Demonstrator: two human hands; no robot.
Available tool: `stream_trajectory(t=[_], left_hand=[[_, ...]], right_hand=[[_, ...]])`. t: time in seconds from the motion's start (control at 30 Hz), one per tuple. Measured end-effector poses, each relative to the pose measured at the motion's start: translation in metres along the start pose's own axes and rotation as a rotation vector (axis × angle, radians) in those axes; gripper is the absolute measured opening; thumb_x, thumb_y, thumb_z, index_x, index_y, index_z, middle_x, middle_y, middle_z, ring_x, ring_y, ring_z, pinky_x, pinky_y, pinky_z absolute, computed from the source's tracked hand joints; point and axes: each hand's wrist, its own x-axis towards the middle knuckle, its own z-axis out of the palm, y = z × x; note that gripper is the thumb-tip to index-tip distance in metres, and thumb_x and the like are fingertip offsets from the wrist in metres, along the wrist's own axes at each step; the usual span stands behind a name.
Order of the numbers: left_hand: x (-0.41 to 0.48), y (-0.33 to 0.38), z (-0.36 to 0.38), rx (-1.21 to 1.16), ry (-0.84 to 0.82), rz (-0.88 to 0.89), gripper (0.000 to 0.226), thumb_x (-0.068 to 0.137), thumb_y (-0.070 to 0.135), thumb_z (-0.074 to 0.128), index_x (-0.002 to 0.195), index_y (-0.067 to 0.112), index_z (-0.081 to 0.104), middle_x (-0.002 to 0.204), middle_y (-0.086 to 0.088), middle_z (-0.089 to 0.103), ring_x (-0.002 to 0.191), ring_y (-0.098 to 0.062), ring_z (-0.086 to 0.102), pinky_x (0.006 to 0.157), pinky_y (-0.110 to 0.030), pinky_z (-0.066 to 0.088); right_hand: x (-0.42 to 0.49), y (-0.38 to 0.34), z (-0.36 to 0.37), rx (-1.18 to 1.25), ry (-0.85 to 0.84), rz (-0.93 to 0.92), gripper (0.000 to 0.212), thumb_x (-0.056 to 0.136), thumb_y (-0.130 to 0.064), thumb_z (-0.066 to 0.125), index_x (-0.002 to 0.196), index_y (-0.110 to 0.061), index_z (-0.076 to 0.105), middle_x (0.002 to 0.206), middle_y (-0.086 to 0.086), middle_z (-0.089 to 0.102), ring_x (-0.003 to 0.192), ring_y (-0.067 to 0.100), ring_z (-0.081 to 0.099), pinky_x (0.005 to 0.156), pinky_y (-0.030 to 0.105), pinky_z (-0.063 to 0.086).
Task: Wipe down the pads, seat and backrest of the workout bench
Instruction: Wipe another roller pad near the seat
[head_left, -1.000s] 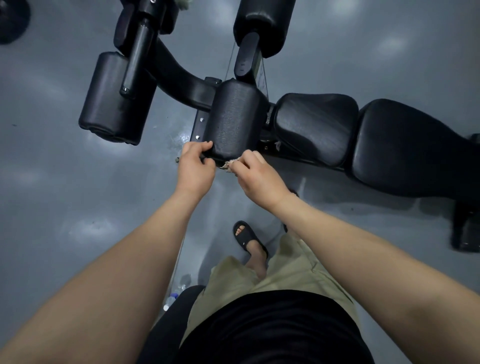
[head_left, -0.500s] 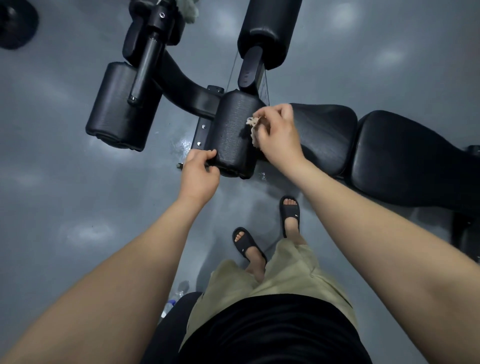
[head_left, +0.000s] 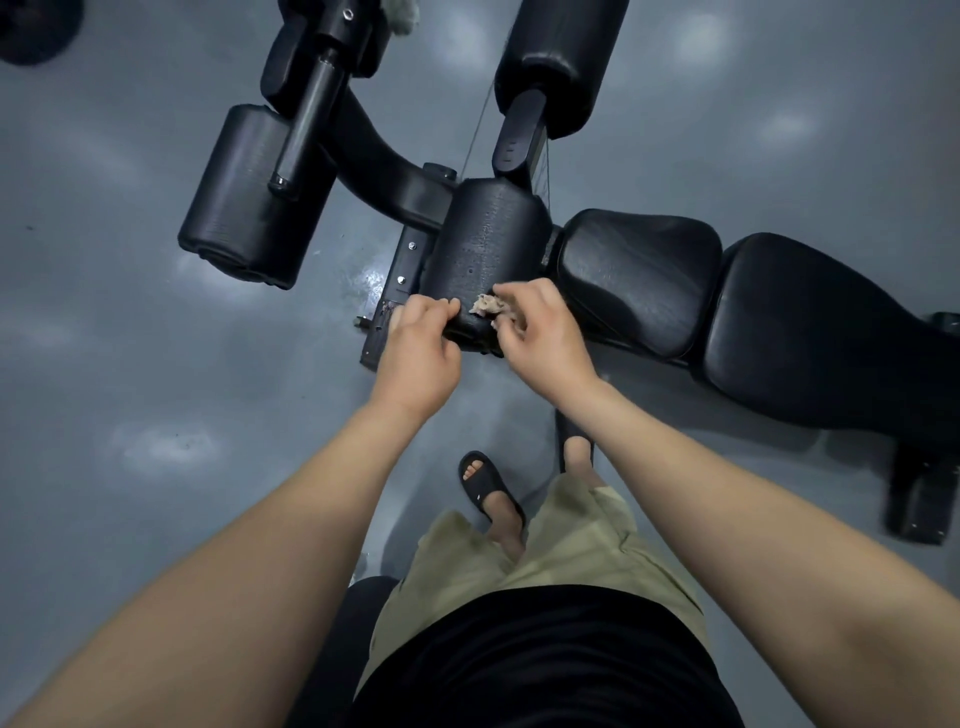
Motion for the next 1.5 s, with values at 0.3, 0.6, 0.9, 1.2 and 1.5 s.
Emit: stream_trajectory(t=[0.3,0.6,0.9,1.2,1.5], left_hand=[[0.015,-0.019,-0.006,-0.112,-0.044,-0.164,0.05,0.092,0.019,0.064,0.14,0.015,0.052,0.138,-0.009,0.048,0.13,-0.025,0.045,0.113,-0.029,0.032],[0.012,-0.02,-0.003,-0.176,-0.052,-0.183,0.049,0.094,0.018,0.064,0.141,0.012,0.052,0.136,-0.01,0.048,0.125,-0.02,0.051,0.111,-0.023,0.033],[0.008,-0.012,-0.001,-0.108,-0.061,-0.137,0.048,0.094,0.023,0.066,0.14,0.017,0.053,0.132,-0.005,0.047,0.124,-0.025,0.049,0.112,-0.036,0.037],[0.005,-0.005,0.005,-0.026,-0.008,-0.132,0.046,0.091,0.024,0.068,0.136,0.017,0.057,0.128,-0.005,0.051,0.121,-0.029,0.049,0.106,-0.034,0.038],[0.008,-0.012,0.004,-0.059,0.018,-0.127,0.045,0.087,0.026,0.073,0.129,0.02,0.062,0.118,-0.002,0.053,0.114,-0.027,0.051,0.103,-0.036,0.042]], right_hand=[[0.064,-0.007,-0.012,-0.066,0.06,0.012,0.022,0.094,-0.02,0.058,0.111,-0.013,0.07,0.107,0.005,0.049,0.083,0.023,0.062,0.085,0.04,0.057],[0.012,0.006,0.001,-0.093,-0.098,-0.277,0.018,0.091,-0.008,0.064,0.107,-0.008,0.072,0.101,0.008,0.052,0.091,0.012,0.053,0.084,0.019,0.043],[0.087,-0.002,-0.044,0.055,0.116,0.107,0.021,0.101,-0.011,0.051,0.111,-0.003,0.068,0.111,0.008,0.044,0.053,0.003,0.062,0.058,0.021,0.056],[0.131,0.008,-0.027,-0.05,0.067,0.043,0.025,0.099,-0.018,0.054,0.113,-0.012,0.072,0.107,-0.002,0.05,0.095,0.024,0.061,0.093,0.036,0.052],[0.107,0.011,-0.021,-0.134,0.003,-0.143,0.027,0.094,-0.008,0.058,0.112,-0.016,0.076,0.103,0.006,0.061,0.098,0.027,0.059,0.088,0.02,0.04]])
